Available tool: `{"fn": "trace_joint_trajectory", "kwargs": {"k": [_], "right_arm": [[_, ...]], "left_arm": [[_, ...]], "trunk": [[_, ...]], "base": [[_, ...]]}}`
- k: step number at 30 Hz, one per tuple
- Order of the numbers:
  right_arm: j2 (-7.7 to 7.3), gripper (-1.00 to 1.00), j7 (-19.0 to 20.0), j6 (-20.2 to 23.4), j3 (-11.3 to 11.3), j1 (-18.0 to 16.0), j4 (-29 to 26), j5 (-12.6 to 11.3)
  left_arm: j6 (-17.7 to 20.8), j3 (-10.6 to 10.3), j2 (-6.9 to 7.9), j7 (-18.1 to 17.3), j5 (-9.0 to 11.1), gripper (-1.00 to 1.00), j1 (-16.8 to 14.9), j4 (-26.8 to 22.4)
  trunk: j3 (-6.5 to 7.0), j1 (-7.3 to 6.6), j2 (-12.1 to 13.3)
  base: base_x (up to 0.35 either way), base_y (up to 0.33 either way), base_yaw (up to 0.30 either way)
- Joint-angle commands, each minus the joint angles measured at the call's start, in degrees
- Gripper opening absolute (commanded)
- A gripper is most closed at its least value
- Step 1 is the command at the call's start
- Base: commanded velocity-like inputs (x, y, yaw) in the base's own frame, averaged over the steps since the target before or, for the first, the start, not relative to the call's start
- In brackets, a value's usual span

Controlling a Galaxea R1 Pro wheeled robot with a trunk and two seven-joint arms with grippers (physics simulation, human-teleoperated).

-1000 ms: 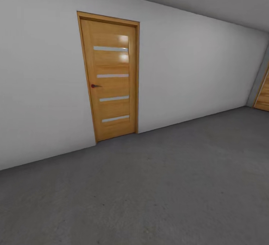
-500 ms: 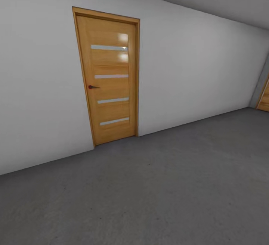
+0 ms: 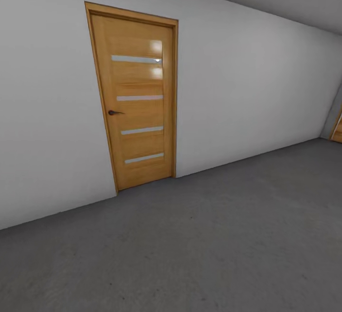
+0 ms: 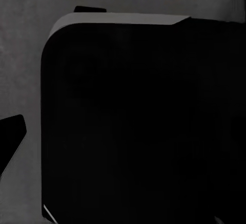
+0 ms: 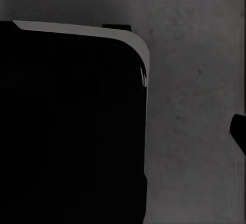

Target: Move the two storage containers from the living room to the garage. In the garage, place one container on the floor and stack the other container on top of it (either order is fine).

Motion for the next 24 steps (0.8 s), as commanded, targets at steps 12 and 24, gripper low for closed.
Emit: {"fn": "trace_joint_trajectory", "kwargs": {"k": [12,24], "right_arm": [[0.36,1.00,-0.4,-0.2,-0.3,0.0,0.1,-0.3],[0.40,1.00,-0.6,-0.3,0.0,0.0,0.1,0.3]], "left_arm": [[0.3,0.0,0.88,0.0,12.7,1.00,0.0,-1.8],[-0.1,-0.2,0.67,0.0,13.3,1.00,0.0,-1.8]], "trunk": [[-0.04,0.03,0.0],[-0.04,0.03,0.0]], "base": [[0.320,0.000,0.000],[0.320,0.000,0.000]]}}
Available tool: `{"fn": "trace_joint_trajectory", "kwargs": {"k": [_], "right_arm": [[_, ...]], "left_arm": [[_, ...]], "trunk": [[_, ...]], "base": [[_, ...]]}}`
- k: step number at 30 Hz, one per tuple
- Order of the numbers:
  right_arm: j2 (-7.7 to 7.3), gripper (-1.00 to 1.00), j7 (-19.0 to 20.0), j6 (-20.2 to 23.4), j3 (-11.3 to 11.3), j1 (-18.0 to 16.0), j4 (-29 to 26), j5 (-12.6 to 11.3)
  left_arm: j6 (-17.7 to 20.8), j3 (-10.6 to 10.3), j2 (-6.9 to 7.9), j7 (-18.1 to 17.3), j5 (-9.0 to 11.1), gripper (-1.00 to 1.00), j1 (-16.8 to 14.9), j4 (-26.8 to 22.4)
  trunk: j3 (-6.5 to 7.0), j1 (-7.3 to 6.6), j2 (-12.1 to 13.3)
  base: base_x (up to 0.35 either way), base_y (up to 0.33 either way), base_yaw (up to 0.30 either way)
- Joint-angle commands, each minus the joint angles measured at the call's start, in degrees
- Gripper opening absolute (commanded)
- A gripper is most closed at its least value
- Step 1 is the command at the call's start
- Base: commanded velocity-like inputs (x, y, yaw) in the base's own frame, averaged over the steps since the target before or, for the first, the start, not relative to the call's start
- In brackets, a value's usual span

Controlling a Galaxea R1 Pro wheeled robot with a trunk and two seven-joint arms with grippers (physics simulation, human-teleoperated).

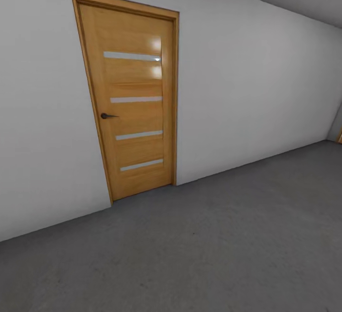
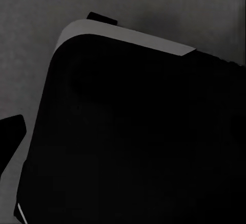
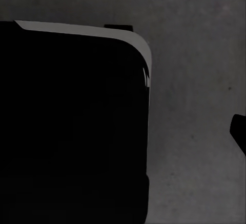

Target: Move the two storage containers from the living room to the garage. In the garage, place one container on the floor and stack the other container on top of it (either order is fine).

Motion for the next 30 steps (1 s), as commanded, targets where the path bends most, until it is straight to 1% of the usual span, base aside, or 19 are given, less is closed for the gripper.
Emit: {"fn": "trace_joint_trajectory", "kwargs": {"k": [1,20,30], "right_arm": [[0.07,1.00,-0.2,-0.3,0.0,0.0,0.1,0.1],[0.06,1.00,-0.2,-0.3,0.0,0.0,0.1,0.0],[-0.05,1.00,-0.2,-0.3,-0.3,0.0,0.1,-0.5]], "left_arm": [[-0.2,0.1,-0.02,0.0,0.2,1.00,0.0,0.0],[-0.2,-0.1,-0.20,0.0,0.1,1.00,0.0,0.0],[-0.2,-0.1,-0.12,0.0,0.2,1.00,0.0,0.0]], "trunk": [[-0.04,0.03,0.0],[-0.04,0.03,0.0],[-0.04,0.03,0.0]], "base": [[0.320,0.000,0.000],[0.320,0.000,0.000],[0.320,0.000,0.013]]}}
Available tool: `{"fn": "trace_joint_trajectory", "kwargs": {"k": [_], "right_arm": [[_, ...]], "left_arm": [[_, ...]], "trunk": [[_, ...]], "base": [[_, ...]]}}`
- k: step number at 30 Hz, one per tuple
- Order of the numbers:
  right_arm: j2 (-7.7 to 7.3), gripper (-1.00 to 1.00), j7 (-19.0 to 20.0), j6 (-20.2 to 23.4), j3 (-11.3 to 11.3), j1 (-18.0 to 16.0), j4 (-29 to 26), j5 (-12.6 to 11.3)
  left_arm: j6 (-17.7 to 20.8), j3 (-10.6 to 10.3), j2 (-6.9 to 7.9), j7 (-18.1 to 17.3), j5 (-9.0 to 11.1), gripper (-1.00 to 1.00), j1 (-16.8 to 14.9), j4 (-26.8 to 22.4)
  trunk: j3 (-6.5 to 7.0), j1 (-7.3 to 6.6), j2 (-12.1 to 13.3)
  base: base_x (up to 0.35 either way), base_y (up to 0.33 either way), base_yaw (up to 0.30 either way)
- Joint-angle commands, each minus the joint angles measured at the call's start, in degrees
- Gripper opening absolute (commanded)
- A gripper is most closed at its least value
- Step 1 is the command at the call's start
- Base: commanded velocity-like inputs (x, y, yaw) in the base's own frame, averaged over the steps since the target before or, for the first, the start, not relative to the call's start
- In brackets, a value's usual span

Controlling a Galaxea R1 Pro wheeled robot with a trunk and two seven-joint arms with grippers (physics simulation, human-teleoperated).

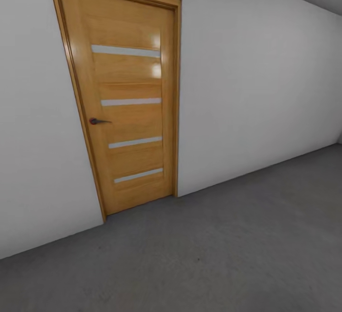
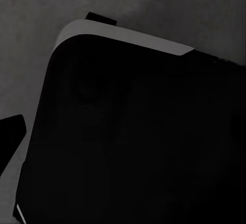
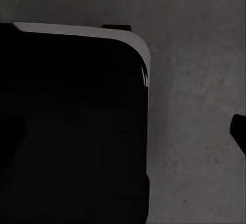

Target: Move the two storage containers from the living room to the garage. In the garage, place one container on the floor and stack the other container on top of it (either order is fine).

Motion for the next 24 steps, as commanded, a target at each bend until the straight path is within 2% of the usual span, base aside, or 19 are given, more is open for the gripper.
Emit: {"fn": "trace_joint_trajectory", "kwargs": {"k": [1,10,17,24], "right_arm": [[-0.04,1.00,-0.1,-0.3,0.0,0.0,0.1,0.0],[-0.11,1.00,-0.1,-0.2,0.0,0.0,0.1,-0.2],[-0.05,1.00,-0.1,-0.2,-0.2,0.0,0.1,-0.3],[-0.30,1.00,-0.1,-0.2,0.0,0.0,0.1,0.0]], "left_arm": [[-0.1,0.1,-0.01,0.0,0.3,1.00,0.0,0.0],[-0.2,0.1,-0.01,0.0,0.3,1.00,0.0,0.0],[-0.1,0.1,-0.05,0.0,0.3,1.00,0.0,0.0],[-0.1,0.1,-0.13,0.0,0.3,1.00,0.0,0.0]], "trunk": [[-0.04,0.03,0.0],[-0.04,0.03,0.0],[-0.04,0.03,0.0],[-0.04,0.03,0.0]], "base": [[0.320,0.000,0.117],[0.320,-0.023,0.235],[0.308,-0.127,0.260],[0.289,-0.214,0.056]]}}
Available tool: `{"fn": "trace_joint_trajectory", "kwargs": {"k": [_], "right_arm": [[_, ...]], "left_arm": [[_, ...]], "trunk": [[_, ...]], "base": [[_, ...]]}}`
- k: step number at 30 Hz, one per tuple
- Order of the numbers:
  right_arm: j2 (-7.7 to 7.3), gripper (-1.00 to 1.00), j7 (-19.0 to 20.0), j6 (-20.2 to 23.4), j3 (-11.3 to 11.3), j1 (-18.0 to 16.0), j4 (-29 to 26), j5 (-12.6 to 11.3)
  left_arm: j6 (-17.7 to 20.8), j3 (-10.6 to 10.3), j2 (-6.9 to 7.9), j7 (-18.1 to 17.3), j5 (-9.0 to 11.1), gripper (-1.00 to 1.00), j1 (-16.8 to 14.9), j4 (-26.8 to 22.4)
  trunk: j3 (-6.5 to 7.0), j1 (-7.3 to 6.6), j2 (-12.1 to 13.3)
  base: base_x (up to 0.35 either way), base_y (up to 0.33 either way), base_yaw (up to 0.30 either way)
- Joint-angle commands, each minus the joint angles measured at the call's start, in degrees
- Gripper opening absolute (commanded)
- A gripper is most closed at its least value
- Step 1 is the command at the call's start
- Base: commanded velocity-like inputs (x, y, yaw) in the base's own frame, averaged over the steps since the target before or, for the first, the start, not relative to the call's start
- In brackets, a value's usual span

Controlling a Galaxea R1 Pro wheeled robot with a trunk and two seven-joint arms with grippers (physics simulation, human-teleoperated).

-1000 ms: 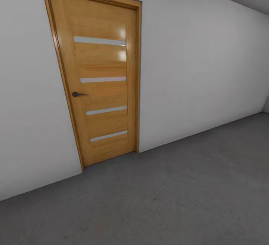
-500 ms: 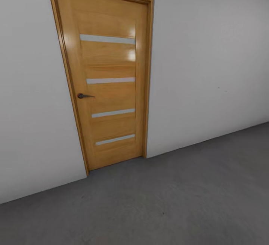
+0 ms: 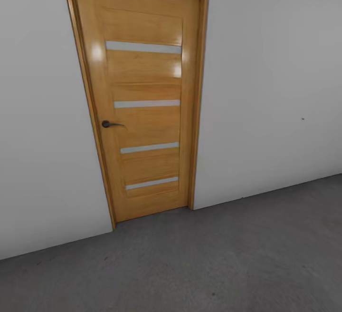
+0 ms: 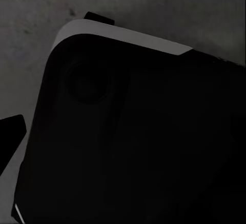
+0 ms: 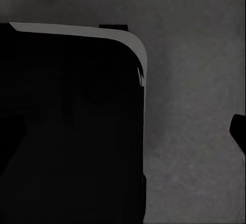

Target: Move the two storage containers from the living room to the garage. In the garage, place one container on the floor and stack the other container on top of it (either order is fine).

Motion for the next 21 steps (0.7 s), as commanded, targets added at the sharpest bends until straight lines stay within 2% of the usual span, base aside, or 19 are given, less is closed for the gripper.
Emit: {"fn": "trace_joint_trajectory", "kwargs": {"k": [1,21], "right_arm": [[-0.03,1.00,-0.1,-0.3,0.2,0.0,0.1,0.1],[0.12,1.00,-0.1,-0.3,0.3,0.0,0.1,0.3]], "left_arm": [[-0.2,0.1,-0.03,0.0,0.3,1.00,0.0,0.0],[-0.2,0.1,-0.07,0.0,0.3,1.00,0.0,0.1]], "trunk": [[-0.04,0.03,0.0],[-0.04,0.03,0.0]], "base": [[0.285,-0.226,0.008],[0.284,-0.228,0.001]]}}
